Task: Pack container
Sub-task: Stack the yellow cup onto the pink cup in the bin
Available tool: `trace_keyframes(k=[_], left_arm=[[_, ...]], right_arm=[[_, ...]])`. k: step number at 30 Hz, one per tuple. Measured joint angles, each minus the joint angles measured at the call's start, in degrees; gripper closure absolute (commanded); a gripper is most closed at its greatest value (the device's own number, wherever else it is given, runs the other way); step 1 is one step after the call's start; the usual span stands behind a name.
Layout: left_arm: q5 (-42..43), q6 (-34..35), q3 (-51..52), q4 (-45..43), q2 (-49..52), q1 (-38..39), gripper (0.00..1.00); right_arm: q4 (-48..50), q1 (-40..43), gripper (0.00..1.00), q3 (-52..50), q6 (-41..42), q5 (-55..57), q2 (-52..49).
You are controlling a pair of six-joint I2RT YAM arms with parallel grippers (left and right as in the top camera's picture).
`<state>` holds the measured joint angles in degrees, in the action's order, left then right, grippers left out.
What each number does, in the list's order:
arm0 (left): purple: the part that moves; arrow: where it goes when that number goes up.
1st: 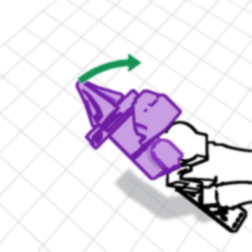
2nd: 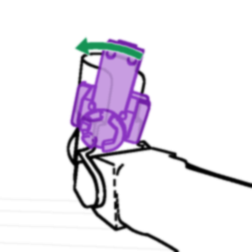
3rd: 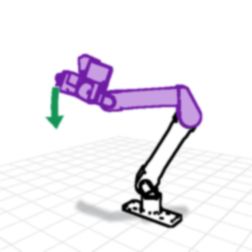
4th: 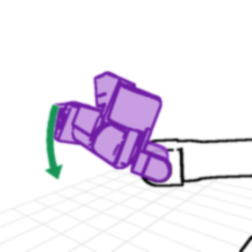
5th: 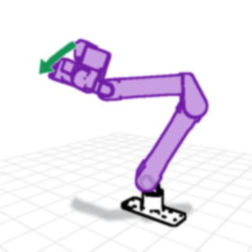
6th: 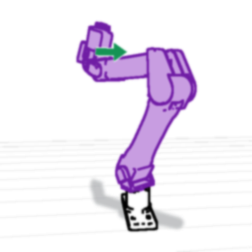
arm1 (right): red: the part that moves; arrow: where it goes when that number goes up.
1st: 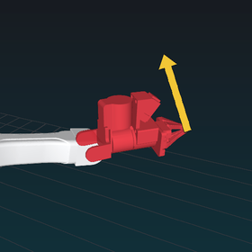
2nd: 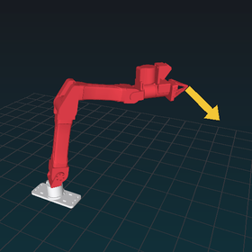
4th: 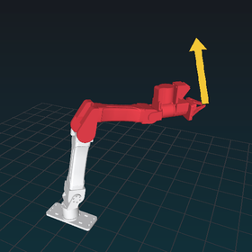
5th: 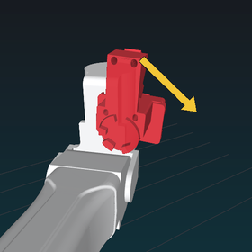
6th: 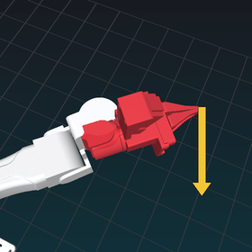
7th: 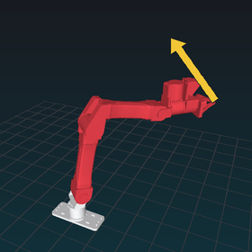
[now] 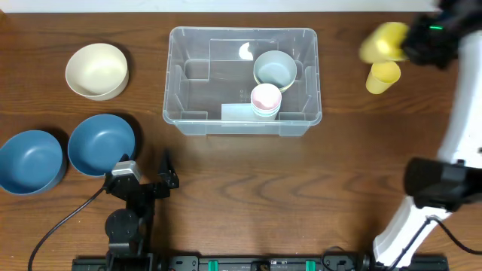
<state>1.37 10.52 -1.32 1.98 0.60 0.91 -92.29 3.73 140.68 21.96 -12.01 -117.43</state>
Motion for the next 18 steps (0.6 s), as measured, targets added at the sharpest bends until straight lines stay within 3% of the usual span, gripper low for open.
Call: trace_keyframes(k=[9, 18], left_arm=[[0.0, 0.0, 0.0, 0.0, 0.0, 0.0, 0.02], [0.0, 0.0, 0.0, 0.0, 0.0, 0.0, 0.02]], right_arm=[[2.6, -26.7, 0.97, -0.2, -0.1, 7.5, -3.6], [3.1, -33.7, 0.99, -0.2, 1.4, 14.2, -6.8]])
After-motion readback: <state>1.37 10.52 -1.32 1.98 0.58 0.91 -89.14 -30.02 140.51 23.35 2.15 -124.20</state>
